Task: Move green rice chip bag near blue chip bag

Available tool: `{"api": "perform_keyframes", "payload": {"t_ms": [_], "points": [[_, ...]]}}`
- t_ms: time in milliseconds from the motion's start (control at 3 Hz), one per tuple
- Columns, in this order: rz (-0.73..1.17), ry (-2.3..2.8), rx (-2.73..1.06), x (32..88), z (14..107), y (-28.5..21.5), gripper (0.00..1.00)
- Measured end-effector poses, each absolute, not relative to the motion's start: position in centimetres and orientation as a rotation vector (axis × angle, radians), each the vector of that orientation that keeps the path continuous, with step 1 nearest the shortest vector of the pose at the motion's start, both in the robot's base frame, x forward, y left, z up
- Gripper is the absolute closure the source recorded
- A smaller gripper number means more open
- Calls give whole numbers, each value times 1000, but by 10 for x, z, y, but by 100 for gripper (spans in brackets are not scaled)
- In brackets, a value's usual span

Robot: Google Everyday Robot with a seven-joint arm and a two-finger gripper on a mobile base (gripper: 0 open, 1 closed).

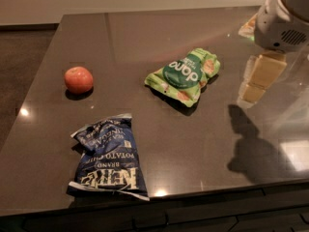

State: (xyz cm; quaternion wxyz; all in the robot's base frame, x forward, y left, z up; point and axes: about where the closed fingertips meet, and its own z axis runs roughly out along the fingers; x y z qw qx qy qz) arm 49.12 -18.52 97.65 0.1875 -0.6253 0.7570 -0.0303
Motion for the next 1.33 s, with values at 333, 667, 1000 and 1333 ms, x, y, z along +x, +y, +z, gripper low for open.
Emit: {"api": "perform_keyframes", "payload": {"t_ms": [333,667,1000,1333], "points": [[-52,2064,-1810,539,959,-159,0],[-9,2008,-1890,587,933,-139,0],[41,1944,-1985,626,908,-124,0],[94,1867,-2097,646,892,-114,0]]}}
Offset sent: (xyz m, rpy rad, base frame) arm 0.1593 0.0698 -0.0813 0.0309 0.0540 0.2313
